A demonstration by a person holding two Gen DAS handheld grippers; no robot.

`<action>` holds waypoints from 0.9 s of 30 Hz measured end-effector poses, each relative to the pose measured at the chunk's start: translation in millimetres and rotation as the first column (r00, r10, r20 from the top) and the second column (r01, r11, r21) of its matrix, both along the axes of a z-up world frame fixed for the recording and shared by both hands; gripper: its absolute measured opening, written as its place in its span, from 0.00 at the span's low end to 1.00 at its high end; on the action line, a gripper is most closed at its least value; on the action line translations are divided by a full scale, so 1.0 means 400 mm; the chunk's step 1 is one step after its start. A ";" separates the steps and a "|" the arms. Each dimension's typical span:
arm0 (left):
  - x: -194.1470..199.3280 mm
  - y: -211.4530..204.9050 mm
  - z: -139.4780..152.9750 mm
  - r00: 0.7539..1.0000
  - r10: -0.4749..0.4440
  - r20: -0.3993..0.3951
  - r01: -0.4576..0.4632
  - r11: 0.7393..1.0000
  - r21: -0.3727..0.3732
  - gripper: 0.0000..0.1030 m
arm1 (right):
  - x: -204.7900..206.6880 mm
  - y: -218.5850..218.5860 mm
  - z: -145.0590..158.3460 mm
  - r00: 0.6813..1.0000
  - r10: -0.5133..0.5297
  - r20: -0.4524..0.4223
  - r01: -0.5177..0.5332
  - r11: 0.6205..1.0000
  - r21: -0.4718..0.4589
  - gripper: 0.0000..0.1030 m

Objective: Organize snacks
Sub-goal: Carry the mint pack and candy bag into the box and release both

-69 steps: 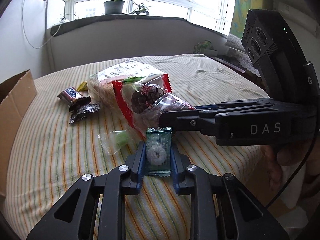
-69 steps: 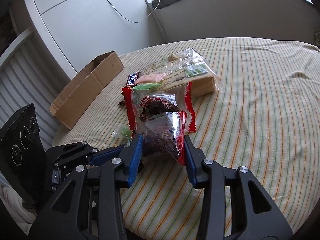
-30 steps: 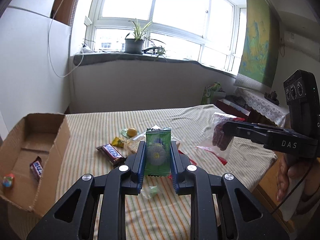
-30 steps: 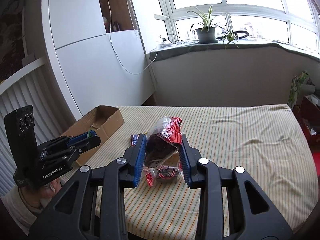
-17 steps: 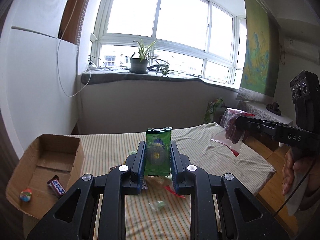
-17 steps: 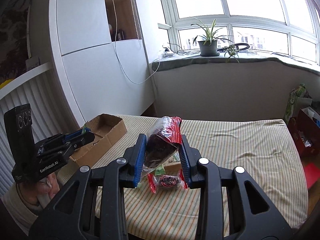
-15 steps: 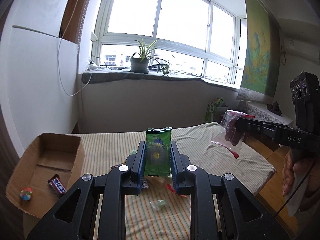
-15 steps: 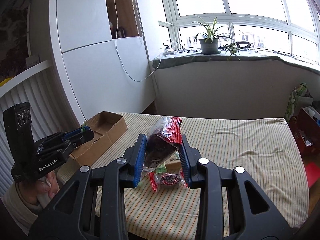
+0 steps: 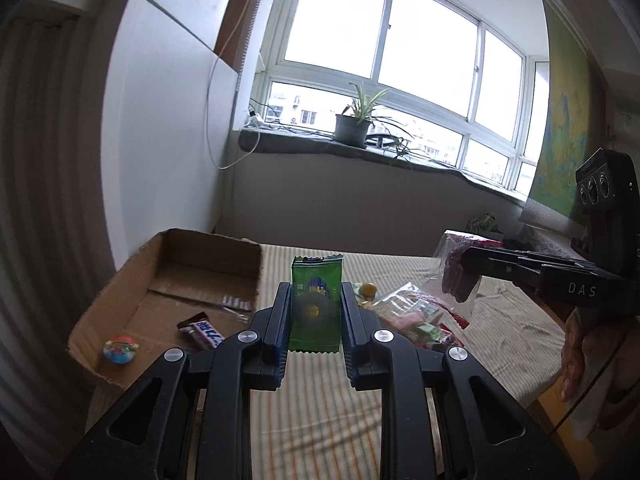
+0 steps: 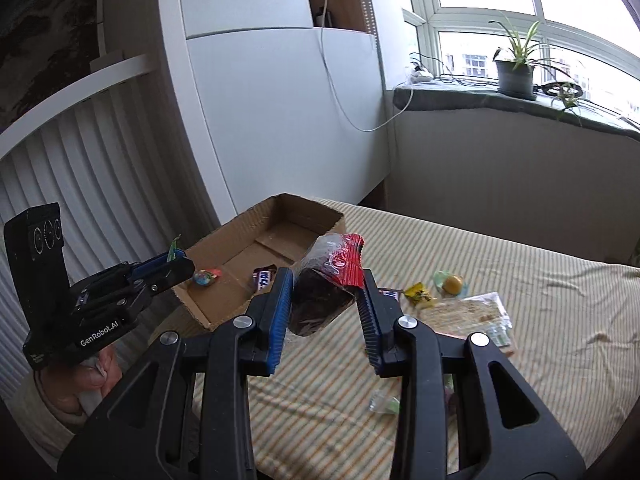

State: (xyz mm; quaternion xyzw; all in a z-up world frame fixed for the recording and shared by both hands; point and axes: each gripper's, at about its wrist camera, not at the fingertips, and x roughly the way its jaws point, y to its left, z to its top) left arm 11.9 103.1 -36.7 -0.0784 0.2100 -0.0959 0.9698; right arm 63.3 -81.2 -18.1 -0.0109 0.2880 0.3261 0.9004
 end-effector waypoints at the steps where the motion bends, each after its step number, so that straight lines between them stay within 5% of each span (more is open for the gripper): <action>1: -0.005 0.030 -0.003 1.000 0.025 -0.005 -0.025 1.000 -0.003 0.20 | 0.006 0.037 -0.004 1.000 0.028 -0.002 -0.028 1.000 -0.002 0.33; 9: -0.015 0.197 -0.022 0.986 0.167 -0.028 -0.168 0.986 -0.019 0.20 | 0.066 0.252 -0.030 0.986 0.169 -0.019 -0.169 0.986 -0.009 0.33; 18: 0.071 0.254 -0.079 0.981 0.171 -0.094 -0.176 0.983 -0.047 0.20 | 0.170 0.360 -0.118 0.969 0.226 -0.100 -0.230 0.973 -0.028 0.34; 20: 0.091 0.265 -0.099 0.977 0.174 -0.124 -0.182 0.982 -0.058 0.22 | 0.191 0.371 -0.154 0.966 0.222 -0.128 -0.230 0.972 -0.046 0.49; 24: 0.101 0.283 -0.123 0.958 0.246 -0.147 -0.254 0.966 -0.037 0.70 | 0.208 0.357 -0.193 0.967 0.201 -0.154 -0.208 0.978 -0.030 0.58; 27: 0.096 0.289 -0.126 0.952 0.268 -0.148 -0.276 0.960 -0.039 0.72 | 0.211 0.351 -0.207 0.967 0.195 -0.165 -0.204 0.978 -0.035 0.58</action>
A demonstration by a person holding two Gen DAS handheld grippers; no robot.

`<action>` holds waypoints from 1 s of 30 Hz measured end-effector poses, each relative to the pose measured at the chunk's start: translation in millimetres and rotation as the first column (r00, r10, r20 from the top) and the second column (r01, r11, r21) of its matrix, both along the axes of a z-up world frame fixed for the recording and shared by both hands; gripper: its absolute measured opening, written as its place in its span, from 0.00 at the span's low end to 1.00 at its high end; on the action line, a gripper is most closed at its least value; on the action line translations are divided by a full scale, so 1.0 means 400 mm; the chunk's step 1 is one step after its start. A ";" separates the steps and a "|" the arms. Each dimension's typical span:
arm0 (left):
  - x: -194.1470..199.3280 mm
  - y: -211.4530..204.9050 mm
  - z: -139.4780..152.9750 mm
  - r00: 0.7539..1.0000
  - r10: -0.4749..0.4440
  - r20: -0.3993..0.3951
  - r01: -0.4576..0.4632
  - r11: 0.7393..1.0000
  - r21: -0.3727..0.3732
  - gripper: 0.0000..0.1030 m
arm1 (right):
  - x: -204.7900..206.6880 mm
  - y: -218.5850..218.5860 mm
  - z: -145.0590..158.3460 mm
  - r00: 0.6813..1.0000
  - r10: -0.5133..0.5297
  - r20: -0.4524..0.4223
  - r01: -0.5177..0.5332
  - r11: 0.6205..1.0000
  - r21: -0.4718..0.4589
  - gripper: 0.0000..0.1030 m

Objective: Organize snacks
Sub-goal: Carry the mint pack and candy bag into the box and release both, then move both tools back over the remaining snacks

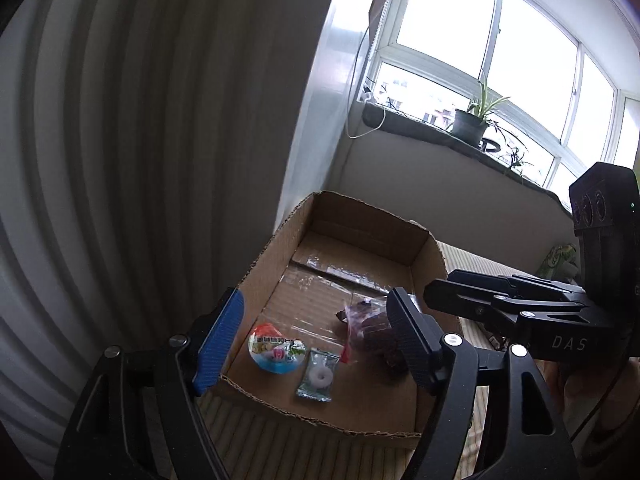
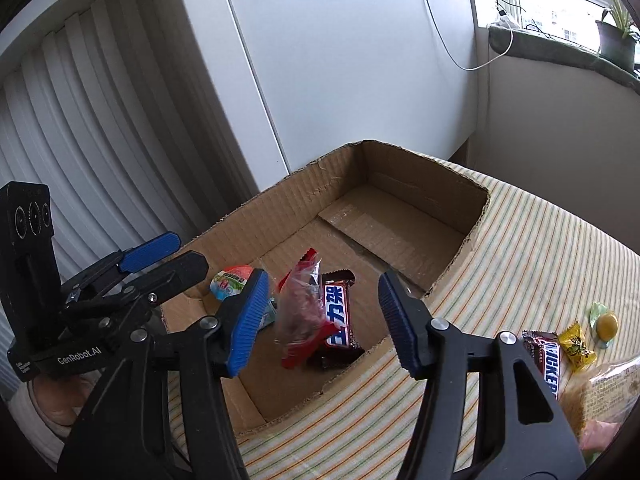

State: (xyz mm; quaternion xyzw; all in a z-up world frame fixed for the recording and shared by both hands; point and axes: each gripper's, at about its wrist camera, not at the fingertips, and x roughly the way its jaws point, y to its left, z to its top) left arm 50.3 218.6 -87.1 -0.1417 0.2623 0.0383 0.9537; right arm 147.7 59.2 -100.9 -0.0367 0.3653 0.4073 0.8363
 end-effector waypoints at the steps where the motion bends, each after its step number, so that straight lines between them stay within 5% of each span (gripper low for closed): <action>1: -0.001 0.000 0.001 1.000 0.001 -0.002 -0.001 1.000 -0.004 0.72 | -0.001 -0.002 0.000 1.000 -0.002 0.002 0.002 1.000 -0.002 0.58; 20: -0.059 -0.037 0.062 1.000 0.023 0.018 -0.023 1.000 0.021 0.73 | -0.082 -0.070 0.067 0.999 -0.025 0.047 0.023 0.999 0.037 0.59; 30: -0.003 -0.200 0.075 0.996 -0.088 -0.005 0.088 0.994 0.066 0.73 | -0.089 -0.297 0.079 0.982 -0.188 0.025 0.186 0.979 0.085 0.59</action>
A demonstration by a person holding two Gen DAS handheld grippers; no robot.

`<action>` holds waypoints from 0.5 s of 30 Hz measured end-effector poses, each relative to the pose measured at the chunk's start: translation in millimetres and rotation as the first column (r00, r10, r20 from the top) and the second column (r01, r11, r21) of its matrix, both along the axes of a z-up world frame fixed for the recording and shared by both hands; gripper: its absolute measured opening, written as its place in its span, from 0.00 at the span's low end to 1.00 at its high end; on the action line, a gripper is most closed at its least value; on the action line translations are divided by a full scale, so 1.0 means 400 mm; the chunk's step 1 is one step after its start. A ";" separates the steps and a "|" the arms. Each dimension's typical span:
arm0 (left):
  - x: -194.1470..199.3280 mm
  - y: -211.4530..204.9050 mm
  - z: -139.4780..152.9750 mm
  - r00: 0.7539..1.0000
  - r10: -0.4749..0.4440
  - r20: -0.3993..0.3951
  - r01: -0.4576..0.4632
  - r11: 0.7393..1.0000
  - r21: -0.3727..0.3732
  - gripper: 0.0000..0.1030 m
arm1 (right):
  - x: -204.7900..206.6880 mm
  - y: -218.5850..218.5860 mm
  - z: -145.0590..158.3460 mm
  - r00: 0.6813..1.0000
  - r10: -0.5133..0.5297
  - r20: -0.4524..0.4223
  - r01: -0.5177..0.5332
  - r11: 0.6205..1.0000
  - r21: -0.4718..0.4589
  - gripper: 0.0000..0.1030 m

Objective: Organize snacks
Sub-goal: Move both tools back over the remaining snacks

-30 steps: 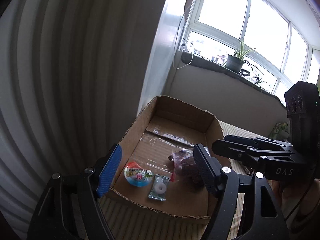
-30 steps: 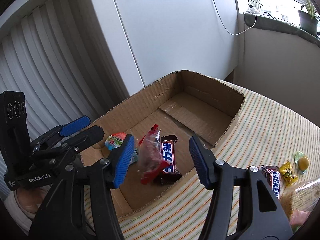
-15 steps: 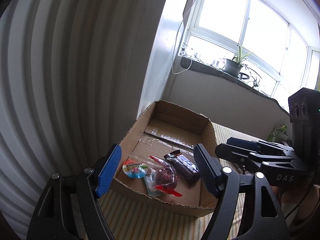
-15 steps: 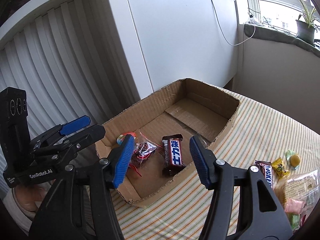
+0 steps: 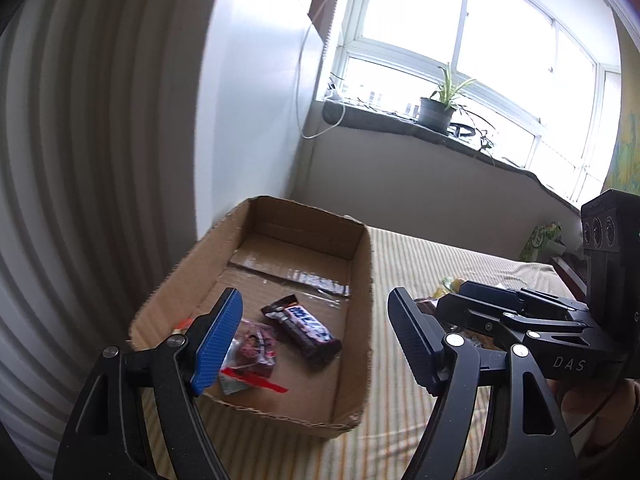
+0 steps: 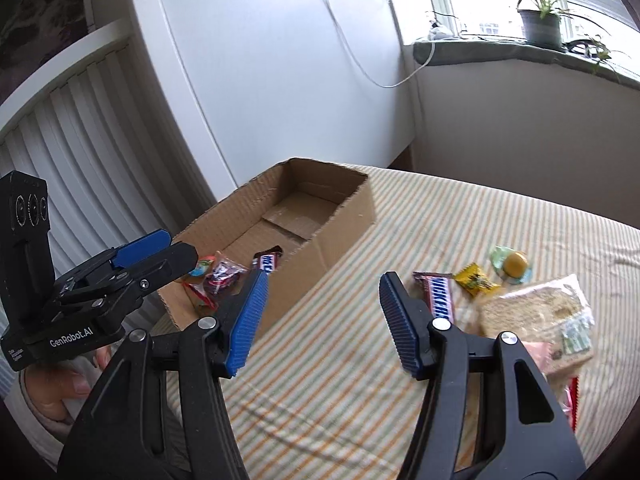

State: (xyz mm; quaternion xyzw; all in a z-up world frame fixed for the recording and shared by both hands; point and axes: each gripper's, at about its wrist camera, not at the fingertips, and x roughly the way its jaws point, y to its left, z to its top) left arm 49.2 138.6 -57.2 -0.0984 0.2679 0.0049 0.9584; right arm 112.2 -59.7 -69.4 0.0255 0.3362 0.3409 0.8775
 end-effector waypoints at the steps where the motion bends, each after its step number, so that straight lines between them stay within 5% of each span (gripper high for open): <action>1: 0.008 -0.027 0.001 1.000 -0.020 -0.002 0.020 1.000 0.006 0.73 | -0.001 -0.039 -0.003 1.000 -0.026 -0.001 0.026 1.000 0.005 0.59; 9: 0.049 -0.251 0.012 0.983 -0.186 -0.010 0.186 0.981 0.055 0.73 | -0.037 -0.365 -0.016 0.970 -0.243 0.004 0.243 0.970 0.030 0.65; 15: 0.034 -0.375 0.043 0.963 -0.268 0.006 0.266 0.958 0.111 0.73 | -0.081 -0.494 -0.006 0.947 -0.321 0.015 0.320 0.946 0.058 0.65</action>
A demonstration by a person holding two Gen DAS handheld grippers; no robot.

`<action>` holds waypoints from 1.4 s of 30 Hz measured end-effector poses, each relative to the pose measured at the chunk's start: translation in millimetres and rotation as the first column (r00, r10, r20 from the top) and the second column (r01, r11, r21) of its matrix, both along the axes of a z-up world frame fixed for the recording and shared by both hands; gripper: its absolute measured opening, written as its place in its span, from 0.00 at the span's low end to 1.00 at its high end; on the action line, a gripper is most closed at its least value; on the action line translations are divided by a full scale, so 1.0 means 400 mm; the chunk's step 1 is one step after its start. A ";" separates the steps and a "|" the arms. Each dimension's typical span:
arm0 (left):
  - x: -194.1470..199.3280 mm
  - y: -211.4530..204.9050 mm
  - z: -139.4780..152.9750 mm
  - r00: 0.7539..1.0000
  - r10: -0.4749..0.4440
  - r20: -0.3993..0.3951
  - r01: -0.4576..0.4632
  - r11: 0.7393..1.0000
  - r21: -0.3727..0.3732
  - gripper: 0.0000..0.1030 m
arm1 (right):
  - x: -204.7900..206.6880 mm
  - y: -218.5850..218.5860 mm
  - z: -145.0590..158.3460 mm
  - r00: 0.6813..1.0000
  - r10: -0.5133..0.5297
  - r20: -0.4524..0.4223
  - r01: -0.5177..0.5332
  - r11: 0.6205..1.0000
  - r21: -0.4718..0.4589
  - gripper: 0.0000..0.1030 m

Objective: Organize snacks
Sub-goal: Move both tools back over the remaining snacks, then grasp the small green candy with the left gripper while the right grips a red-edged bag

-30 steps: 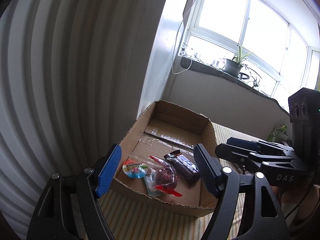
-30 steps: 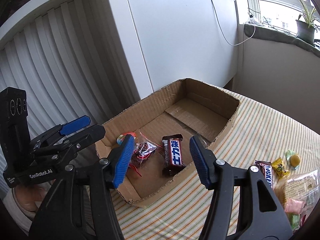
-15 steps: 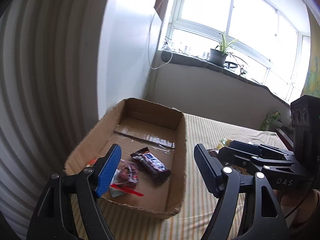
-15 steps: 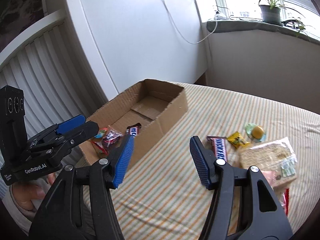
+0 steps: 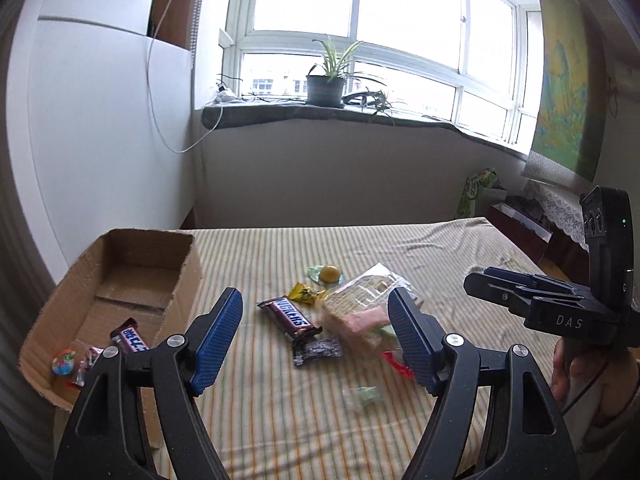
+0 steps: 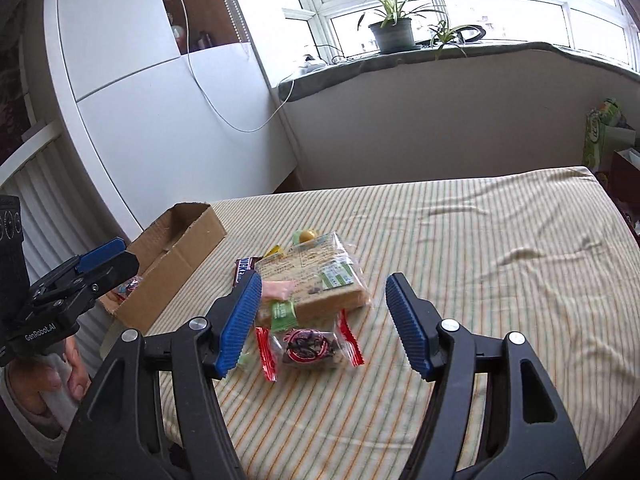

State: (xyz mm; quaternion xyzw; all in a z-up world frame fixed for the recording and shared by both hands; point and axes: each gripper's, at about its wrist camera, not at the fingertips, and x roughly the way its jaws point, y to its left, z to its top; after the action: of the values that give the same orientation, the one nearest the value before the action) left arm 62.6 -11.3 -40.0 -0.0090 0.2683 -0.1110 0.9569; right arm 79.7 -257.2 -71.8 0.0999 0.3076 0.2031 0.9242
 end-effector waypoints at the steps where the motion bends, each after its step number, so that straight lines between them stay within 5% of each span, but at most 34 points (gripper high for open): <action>1: -0.002 -0.011 0.005 1.000 -0.007 0.004 0.007 1.000 0.004 0.73 | -0.008 -0.012 0.003 1.000 -0.003 0.005 0.003 1.000 0.005 0.66; 20: -0.082 -0.048 0.038 0.998 -0.051 0.046 0.050 0.999 0.020 0.73 | -0.087 -0.010 -0.011 1.000 0.002 0.020 -0.002 1.000 0.001 0.66; 31: -0.067 -0.070 -0.179 0.987 -0.082 -0.138 0.081 0.997 -0.016 0.78 | -0.097 0.011 -0.219 0.989 0.002 -0.150 -0.013 0.998 -0.067 0.66; 39: -0.026 -0.079 -0.241 0.970 -0.106 -0.221 0.103 0.994 -0.023 0.78 | -0.035 0.020 -0.218 0.986 -0.002 -0.166 -0.012 0.997 -0.079 0.66; 42: 0.004 -0.093 -0.247 0.965 -0.116 -0.235 0.115 0.993 -0.014 0.78 | 0.003 0.035 -0.214 0.984 0.013 -0.176 -0.028 0.996 -0.082 0.75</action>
State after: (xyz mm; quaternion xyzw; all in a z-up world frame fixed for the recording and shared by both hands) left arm 64.1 -48.4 -138.7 -0.0066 0.3797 -0.1647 0.9103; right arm 80.9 -243.1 -157.4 0.0753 0.3970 0.1902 0.8948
